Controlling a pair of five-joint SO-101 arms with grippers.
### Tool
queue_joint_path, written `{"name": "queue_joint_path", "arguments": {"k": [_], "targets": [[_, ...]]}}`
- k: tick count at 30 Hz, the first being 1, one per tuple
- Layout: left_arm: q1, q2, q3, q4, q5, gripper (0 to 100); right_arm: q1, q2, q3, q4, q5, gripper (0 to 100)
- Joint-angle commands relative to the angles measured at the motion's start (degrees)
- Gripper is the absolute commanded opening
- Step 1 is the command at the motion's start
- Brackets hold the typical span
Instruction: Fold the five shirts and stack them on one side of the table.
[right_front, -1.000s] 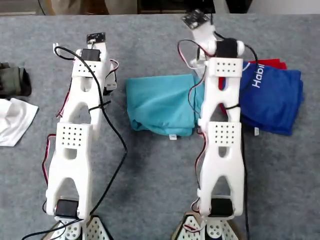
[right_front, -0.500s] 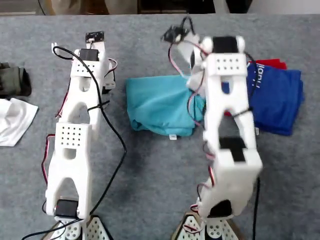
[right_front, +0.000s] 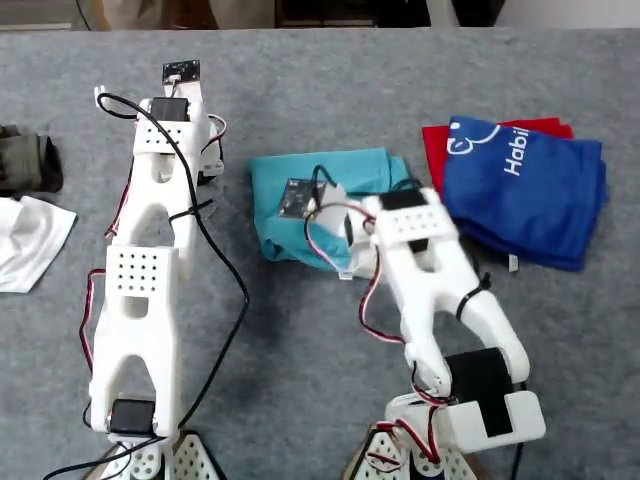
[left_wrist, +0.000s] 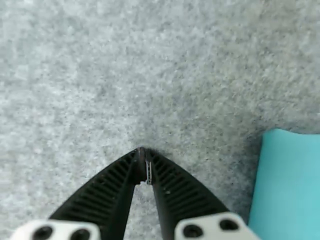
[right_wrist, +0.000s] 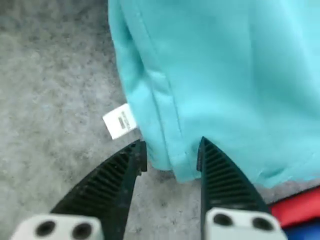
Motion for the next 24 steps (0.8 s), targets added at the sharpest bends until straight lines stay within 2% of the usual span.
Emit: {"name": "queue_joint_path", "arguments": {"k": [1,8,15,24], "targets": [[-0.6,-0.7,-1.3,-0.6,-0.4,2,-0.7,-2.8,1.4,-3.0,0.8,20.6],[-0.5,-0.6,-1.3,-0.6,-0.5,2,-0.5,-2.7,1.6,-3.9,0.7,19.9],[-0.6,-0.6,-1.3,-0.6,-0.5,2,2.9,-1.7,5.1,-12.4,0.7,4.4],[-0.4,-0.5,-1.3,-1.8,-0.4,2,6.5,-1.6,-3.4,-8.6,0.4,0.3]]}}
